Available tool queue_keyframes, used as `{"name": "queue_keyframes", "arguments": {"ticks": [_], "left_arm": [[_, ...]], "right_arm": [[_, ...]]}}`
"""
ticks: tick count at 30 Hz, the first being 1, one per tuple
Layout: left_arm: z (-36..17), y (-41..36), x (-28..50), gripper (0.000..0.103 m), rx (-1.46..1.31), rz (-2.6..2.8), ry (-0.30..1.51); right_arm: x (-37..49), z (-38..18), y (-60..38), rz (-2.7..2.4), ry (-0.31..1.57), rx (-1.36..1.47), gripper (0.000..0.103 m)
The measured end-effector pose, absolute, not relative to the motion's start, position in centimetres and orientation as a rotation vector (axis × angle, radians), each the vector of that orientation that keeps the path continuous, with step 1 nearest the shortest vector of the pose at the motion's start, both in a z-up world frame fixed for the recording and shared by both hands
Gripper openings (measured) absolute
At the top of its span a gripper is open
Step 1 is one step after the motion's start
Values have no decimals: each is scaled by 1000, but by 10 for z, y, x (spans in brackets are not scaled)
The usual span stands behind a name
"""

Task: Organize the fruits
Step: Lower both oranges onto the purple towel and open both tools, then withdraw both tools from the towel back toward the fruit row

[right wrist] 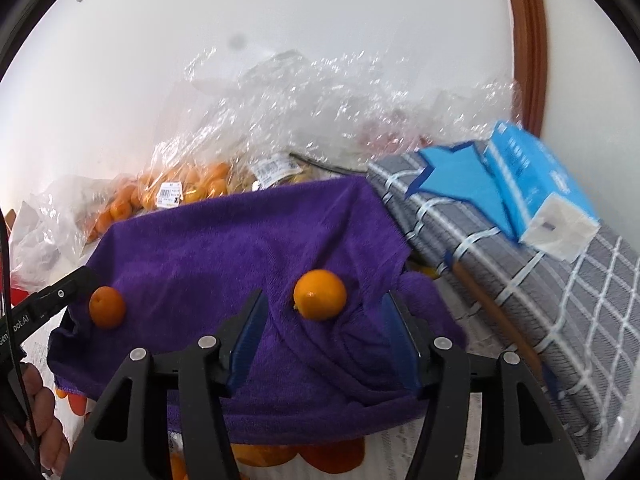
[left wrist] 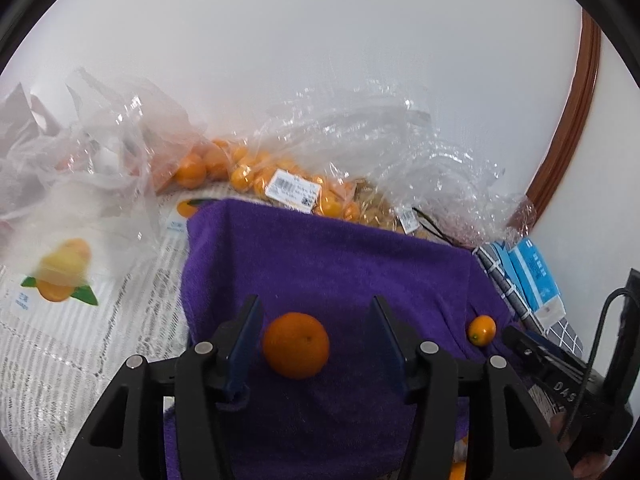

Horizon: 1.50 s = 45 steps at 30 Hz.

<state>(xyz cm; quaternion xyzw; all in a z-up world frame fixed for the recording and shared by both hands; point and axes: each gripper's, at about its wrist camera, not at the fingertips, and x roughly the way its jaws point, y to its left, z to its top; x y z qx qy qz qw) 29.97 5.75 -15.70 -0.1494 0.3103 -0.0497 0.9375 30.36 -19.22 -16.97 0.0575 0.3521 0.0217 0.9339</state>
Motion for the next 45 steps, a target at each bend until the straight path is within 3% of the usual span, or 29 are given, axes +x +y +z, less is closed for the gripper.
{"name": "queue_keyframes", "arguments": {"ticks": [10, 21, 29, 45], "left_arm": [[-142, 55, 288, 53, -327, -151, 584], [-90, 51, 239, 54, -221, -156, 560], [-129, 73, 191, 55, -127, -120, 664], [-176, 128, 183, 57, -343, -36, 701]], "right_arm": [[257, -134, -199, 67, 701, 137, 59], [183, -128, -193, 80, 717, 43, 59], [172, -159, -170, 145, 784, 47, 54], [208, -194, -156, 244, 883, 121, 52]]}}
